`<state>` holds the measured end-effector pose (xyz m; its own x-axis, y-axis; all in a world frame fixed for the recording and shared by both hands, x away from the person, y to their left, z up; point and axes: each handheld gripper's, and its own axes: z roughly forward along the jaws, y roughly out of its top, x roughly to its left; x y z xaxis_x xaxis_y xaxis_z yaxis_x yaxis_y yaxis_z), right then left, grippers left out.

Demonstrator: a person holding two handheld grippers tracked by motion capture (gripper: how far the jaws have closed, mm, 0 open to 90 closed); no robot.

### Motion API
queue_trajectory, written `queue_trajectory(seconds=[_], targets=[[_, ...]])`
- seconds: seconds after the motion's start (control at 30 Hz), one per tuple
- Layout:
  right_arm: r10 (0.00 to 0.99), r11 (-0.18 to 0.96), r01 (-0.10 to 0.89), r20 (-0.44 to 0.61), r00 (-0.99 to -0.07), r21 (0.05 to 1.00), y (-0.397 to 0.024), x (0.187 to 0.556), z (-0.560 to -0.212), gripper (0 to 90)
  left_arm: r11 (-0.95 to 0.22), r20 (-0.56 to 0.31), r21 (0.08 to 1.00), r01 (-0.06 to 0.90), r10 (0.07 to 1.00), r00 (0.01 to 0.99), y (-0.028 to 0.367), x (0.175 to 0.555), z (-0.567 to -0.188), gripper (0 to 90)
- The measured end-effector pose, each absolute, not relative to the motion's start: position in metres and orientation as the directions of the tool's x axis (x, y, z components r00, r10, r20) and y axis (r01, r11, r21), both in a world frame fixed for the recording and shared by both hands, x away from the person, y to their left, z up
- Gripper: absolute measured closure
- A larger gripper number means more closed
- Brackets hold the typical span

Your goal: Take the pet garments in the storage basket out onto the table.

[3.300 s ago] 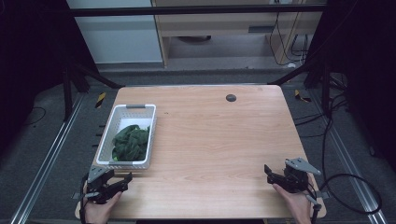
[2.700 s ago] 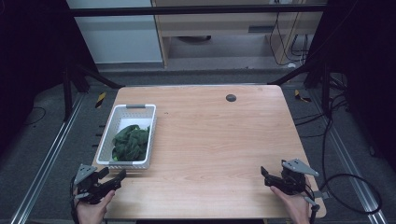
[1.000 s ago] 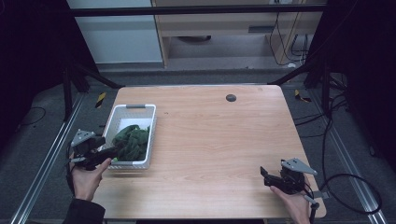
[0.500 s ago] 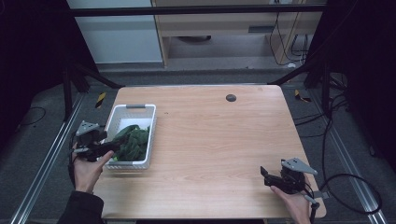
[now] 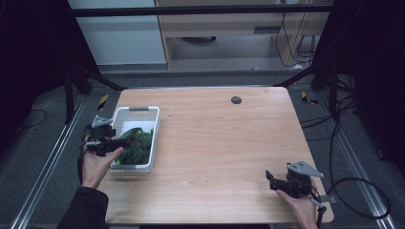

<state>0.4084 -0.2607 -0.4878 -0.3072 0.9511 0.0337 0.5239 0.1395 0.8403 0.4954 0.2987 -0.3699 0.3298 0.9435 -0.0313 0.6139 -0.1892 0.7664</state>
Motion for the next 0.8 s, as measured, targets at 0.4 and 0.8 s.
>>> queue_trajectory(seconds=[0.4, 0.8], targets=[[0.948, 0.144, 0.532, 0.038, -0.315, 0.834, -0.260, 0.409, -0.489, 13.6, -0.224, -0.017, 0.717, 0.661, 0.941, 0.338, 0.294, 0.511, -0.380, 20.1], [0.946, 0.145, 0.535, 0.043, -0.322, 0.832, -0.260, 0.410, -0.490, 13.5, -0.258, -0.003, 0.675, 0.691, 0.936, 0.352, 0.289, 0.522, -0.385, 19.9]])
